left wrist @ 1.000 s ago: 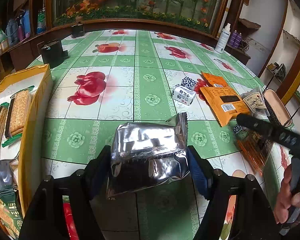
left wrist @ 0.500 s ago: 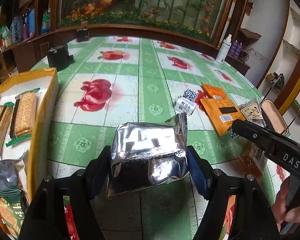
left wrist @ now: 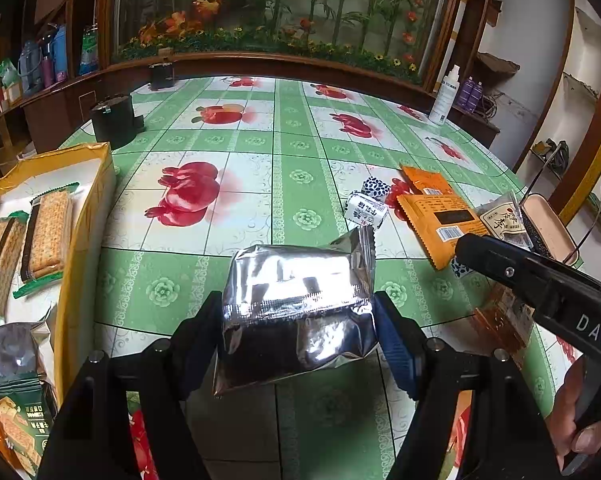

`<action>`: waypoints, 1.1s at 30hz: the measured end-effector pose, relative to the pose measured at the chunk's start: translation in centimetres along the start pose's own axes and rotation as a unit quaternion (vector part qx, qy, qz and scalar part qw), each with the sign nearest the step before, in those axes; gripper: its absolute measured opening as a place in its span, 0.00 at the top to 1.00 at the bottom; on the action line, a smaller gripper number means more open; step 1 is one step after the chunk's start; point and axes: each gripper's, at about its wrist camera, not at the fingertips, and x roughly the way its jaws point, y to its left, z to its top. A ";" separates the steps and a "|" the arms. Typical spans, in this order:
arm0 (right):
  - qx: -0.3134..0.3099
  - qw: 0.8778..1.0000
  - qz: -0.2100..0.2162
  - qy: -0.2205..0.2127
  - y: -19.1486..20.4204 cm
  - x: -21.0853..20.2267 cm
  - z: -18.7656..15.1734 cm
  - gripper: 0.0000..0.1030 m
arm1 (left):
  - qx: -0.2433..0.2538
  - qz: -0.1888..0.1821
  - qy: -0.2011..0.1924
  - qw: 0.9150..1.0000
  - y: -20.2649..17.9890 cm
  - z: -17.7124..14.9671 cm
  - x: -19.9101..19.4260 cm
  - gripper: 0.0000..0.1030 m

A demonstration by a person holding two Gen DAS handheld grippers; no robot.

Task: Organize snacks
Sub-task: 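Lift the silver packet with the left tool while the right tool grasps a white candy bar, then carry the silver packet and white nougat bar raised toward the white tray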

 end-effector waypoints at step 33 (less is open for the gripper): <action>0.013 1.000 0.003 -0.006 -0.3 -0.2 0.1 0.66 | 0.029 0.031 -0.034 0.999 -0.8 -0.2 -1.2 0.30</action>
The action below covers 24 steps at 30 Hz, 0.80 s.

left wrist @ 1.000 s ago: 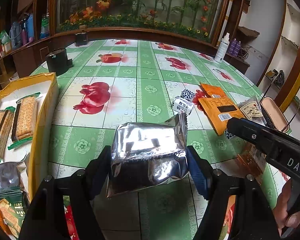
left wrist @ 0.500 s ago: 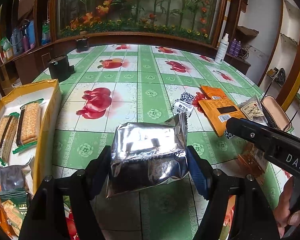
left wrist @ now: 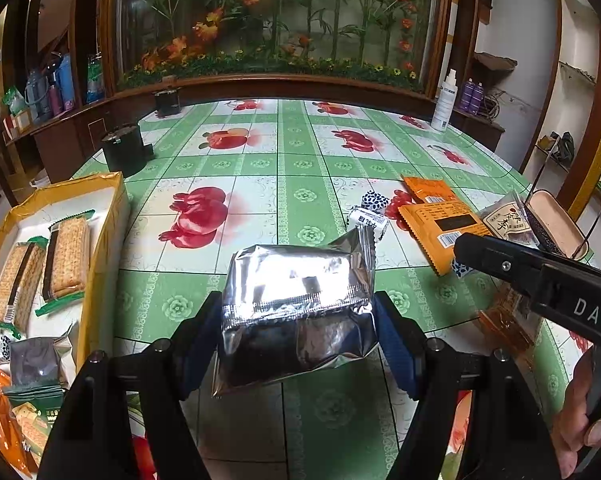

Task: Organize snacks
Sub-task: 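Carry the silver packet and white nougat bar raised toward the white tray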

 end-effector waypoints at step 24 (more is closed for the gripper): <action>0.005 1.000 0.011 -0.002 0.4 0.1 -0.1 0.66 | -0.052 -0.021 -0.053 0.997 3.4 1.7 -7.9 0.29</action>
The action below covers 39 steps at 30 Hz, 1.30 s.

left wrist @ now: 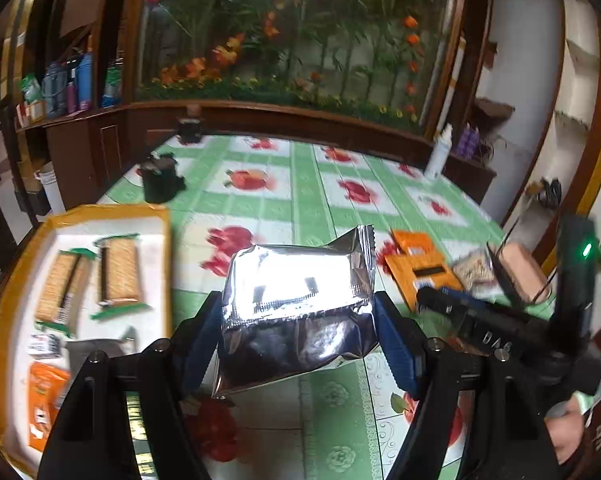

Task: Organize snacks
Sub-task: 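Carry the silver packet and white nougat bar raised toward the white tray, then lower both items into the tray and open both tools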

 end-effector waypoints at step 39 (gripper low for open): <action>-0.045 0.984 0.133 0.110 22.3 11.1 5.1 0.66 | -0.158 0.077 0.060 0.983 18.2 -2.3 -0.7 0.29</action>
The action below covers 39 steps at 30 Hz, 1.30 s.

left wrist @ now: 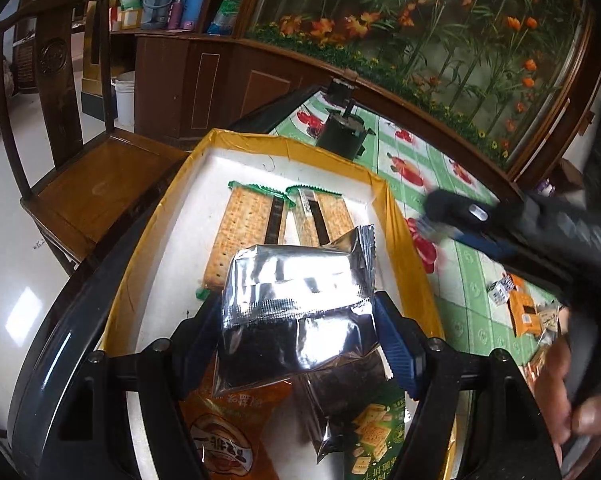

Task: Organize snacks
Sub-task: 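Lower both items into the tray and open both tools, then move the left tool to a white nougat bar on the table and grasp it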

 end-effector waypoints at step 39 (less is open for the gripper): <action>0.005 1.000 0.007 -0.002 -1.2 -1.1 -0.7 0.51 | 0.025 0.000 -0.008 1.000 -3.1 0.2 -1.3 0.23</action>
